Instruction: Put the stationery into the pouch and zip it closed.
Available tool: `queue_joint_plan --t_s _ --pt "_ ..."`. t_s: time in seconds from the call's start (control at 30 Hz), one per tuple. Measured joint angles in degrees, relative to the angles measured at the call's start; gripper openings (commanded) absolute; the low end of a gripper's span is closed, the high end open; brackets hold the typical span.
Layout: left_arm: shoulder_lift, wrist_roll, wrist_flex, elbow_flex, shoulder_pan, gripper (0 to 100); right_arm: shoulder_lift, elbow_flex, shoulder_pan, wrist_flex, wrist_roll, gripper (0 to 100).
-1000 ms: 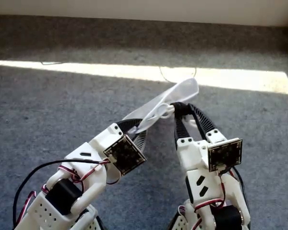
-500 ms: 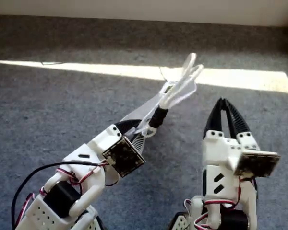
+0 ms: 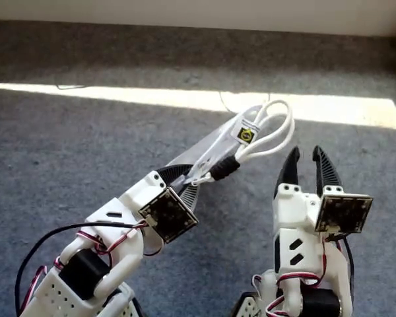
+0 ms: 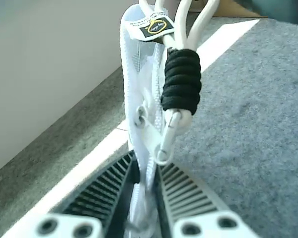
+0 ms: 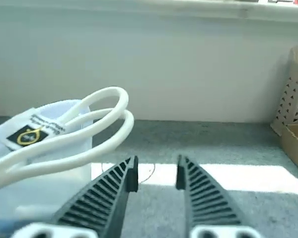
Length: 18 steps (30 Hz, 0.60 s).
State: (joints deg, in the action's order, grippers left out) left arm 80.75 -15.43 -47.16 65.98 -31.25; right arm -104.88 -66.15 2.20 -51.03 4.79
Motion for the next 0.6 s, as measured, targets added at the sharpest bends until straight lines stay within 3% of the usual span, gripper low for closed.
queue_joint_plan --t_s 0.13,0.37,0.6 --pt "0.0 0.0 0.0 0.0 0.1 1 -0.3 2.9 -5.7 -6.9 1.6 30.3" --pt "0.0 0.0 0.0 0.0 0.2 1 -0.4 5.0 -19.2 -16.5 16.3 30.3" --pt "0.0 0.0 0.0 0.0 0.2 1 -0.4 5.5 -20.6 -17.0 27.3 30.3"
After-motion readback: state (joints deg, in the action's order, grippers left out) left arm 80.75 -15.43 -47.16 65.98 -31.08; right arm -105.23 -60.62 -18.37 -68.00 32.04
